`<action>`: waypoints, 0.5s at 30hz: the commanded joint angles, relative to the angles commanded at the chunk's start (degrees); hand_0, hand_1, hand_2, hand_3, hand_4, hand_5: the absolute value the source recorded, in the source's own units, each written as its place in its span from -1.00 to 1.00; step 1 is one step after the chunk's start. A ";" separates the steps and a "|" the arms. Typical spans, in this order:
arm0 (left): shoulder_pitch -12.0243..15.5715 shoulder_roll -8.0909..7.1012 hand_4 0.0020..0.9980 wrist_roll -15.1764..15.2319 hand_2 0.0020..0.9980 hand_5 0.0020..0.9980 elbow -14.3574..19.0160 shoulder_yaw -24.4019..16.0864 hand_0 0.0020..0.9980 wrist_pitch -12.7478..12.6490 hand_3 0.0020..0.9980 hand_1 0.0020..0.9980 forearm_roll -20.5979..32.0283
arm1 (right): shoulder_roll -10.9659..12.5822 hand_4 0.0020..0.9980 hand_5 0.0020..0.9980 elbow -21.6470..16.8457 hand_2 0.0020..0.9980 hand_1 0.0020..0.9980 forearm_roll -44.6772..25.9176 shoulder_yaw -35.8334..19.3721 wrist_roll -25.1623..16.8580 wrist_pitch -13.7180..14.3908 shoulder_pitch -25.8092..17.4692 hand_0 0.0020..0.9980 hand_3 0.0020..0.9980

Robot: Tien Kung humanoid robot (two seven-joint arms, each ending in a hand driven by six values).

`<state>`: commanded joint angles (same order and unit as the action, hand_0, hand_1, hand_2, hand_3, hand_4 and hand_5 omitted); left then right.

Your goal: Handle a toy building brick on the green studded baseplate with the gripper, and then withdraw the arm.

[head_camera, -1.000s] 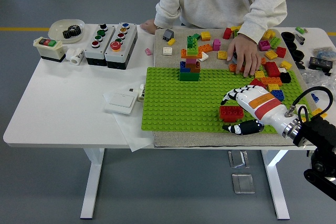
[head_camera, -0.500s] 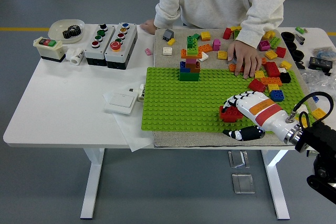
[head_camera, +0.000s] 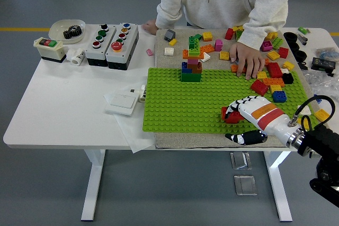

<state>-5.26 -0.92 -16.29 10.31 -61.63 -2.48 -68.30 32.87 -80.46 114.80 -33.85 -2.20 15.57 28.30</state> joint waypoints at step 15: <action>-0.03 0.00 0.18 -0.04 0.37 0.21 0.00 -0.08 0.56 0.02 0.13 0.43 -0.18 | 0.22 0.61 -0.15 -0.19 0.42 0.32 0.29 -0.42 -0.05 -0.12 -0.32 0.37 0.18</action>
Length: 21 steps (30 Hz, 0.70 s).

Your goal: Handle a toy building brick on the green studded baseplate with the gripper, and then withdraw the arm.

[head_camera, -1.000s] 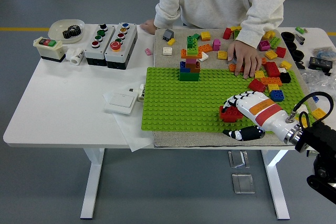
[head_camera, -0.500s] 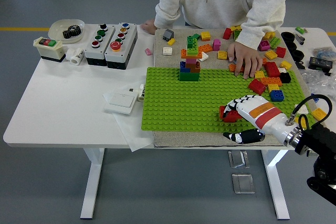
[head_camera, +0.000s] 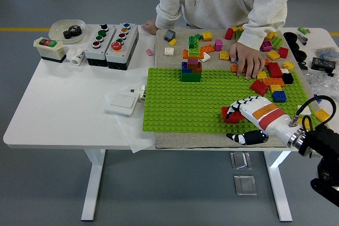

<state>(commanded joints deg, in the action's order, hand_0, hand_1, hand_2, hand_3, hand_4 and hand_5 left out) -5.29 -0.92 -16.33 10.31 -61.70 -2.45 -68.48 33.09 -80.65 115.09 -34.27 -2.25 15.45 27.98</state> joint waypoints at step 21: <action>0.00 0.07 0.18 0.02 0.37 0.21 0.00 -0.17 0.56 -0.07 0.13 0.43 -0.27 | -0.31 0.62 -0.16 1.72 0.42 0.32 -0.10 0.43 -0.05 -0.14 0.04 0.37 0.18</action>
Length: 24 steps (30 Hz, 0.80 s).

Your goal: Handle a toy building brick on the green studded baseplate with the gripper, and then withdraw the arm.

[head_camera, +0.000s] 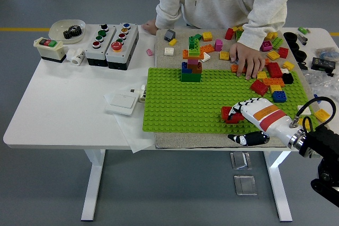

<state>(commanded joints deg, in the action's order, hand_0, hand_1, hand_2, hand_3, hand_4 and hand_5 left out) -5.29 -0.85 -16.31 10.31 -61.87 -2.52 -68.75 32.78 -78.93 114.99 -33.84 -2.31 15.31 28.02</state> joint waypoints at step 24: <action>0.03 -0.13 0.18 -0.05 0.37 0.21 0.00 0.59 0.56 0.11 0.13 0.43 0.52 | -1.07 0.62 -0.16 0.79 0.42 0.32 0.31 0.73 0.61 -0.85 0.29 0.37 0.18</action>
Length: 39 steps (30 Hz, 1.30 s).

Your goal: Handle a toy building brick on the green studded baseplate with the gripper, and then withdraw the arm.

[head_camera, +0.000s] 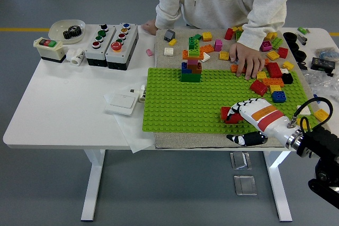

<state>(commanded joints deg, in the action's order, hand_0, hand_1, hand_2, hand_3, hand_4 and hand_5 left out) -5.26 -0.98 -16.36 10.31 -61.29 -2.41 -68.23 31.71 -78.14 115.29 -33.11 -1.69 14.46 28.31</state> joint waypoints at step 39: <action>-0.21 -0.09 0.18 0.11 0.37 0.21 0.00 0.48 0.56 0.06 0.13 0.43 0.85 | 0.30 0.63 -0.17 0.31 0.42 0.32 0.04 0.28 0.09 -0.50 0.07 0.38 0.19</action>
<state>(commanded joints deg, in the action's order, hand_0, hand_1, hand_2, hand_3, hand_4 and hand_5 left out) -5.47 -1.07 -16.25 10.31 -60.80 -2.35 -67.39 32.01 -77.83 115.33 -32.84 -1.61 13.96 28.38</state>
